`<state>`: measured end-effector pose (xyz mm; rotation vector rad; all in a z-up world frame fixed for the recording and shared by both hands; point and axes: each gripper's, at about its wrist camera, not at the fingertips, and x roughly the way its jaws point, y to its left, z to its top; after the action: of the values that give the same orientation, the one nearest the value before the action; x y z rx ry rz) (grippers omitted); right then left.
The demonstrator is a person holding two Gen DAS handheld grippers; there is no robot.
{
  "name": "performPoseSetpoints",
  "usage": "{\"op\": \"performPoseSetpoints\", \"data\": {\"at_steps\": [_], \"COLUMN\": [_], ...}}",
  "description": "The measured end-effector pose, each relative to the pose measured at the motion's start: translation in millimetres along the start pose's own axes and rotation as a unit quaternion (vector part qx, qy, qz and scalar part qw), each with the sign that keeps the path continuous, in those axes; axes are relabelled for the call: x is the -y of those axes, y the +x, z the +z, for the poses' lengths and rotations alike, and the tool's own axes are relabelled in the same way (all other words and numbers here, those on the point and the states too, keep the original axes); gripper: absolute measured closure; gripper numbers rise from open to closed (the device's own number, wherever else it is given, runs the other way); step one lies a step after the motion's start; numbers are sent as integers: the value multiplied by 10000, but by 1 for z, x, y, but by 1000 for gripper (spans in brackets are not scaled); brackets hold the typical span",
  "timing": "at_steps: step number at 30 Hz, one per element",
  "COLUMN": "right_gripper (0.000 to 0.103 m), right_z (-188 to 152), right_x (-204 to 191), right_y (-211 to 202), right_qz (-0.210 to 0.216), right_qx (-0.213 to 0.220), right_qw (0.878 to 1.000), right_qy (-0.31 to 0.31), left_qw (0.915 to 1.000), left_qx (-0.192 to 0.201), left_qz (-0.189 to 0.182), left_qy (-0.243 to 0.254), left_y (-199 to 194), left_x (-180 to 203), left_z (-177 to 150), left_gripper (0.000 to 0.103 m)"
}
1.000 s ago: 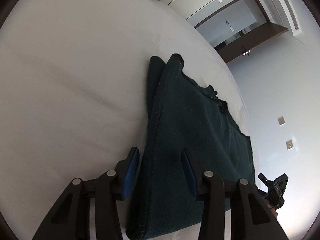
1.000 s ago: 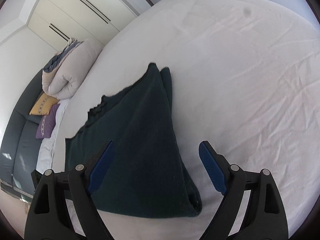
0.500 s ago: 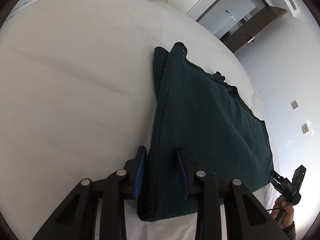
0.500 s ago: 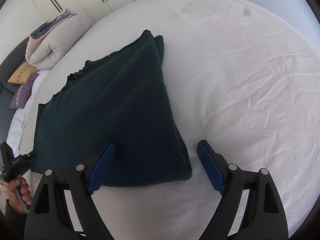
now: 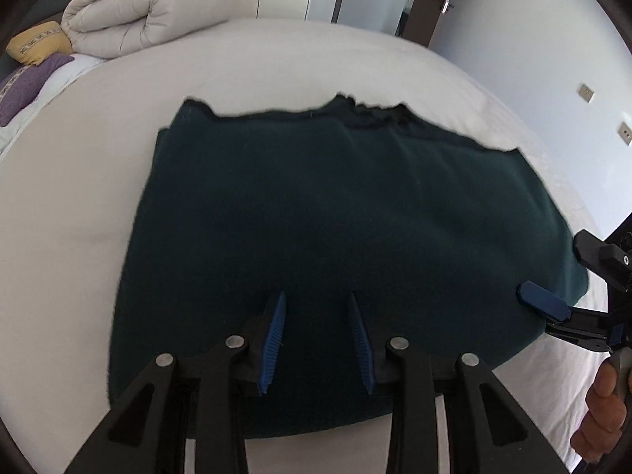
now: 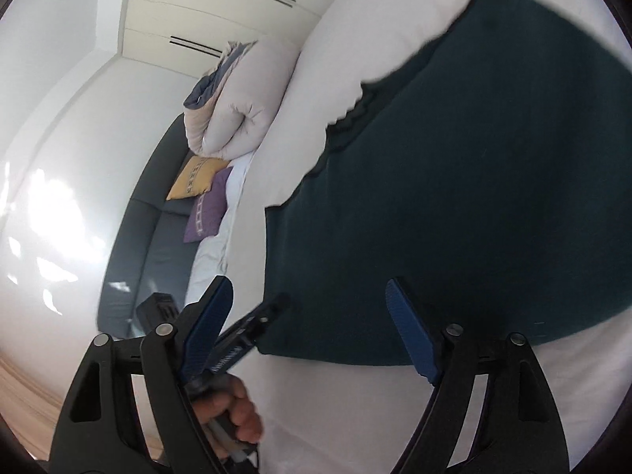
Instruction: Fold small clothes
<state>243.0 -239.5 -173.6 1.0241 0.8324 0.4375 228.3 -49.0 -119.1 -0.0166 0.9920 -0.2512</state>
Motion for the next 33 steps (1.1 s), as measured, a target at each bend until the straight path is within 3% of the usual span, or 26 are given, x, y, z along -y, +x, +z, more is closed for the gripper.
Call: {"op": "performPoseSetpoints", "data": {"at_steps": [2,4,7,13,17,21,22,25,28,31,33], "right_gripper": [45,76,91,93,93,92,88,88,88,88,88], "right_z": [-7,-12,-12,8,13,4,0,-12,-17,-23,-18], "right_x": [22,32,55,103,119,113,109,90,62,29,15], "right_y": [24,26,3,-89,-152,-179,-182,-184,-161,-127,-103], "right_qz": [-88,-235,-231,-553,-1046,-1341,-1286,-1085,-858,-690,-679], "right_qx": [-233,-174,97,1170,1834,2232,2287,2275,1928,1525,1270], "right_qw": [9988,9987,9975,9856,9712,9598,9595,9651,9769,9859,9895], "right_qy": [410,423,664,1091,1101,1045,1029,715,344,14,-125], "left_qw": [9999,9996,9996,9993,9994,9995,9995,9995,9991,9981,9962], "left_qx": [90,55,-14,49,39,56,57,68,72,522,811], "left_qz": [61,139,168,237,197,193,195,214,360,152,43], "left_qy": [110,226,242,285,278,259,259,237,192,284,304], "left_y": [4,5,6,5,2,2,2,-1,-16,-38,-45], "left_x": [3,6,7,6,4,5,5,4,8,18,22], "left_z": [-5,-6,-5,-10,-13,-13,-12,-12,-8,6,27], "left_gripper": [66,66,66,66,66,66,66,66,67,65,50]}}
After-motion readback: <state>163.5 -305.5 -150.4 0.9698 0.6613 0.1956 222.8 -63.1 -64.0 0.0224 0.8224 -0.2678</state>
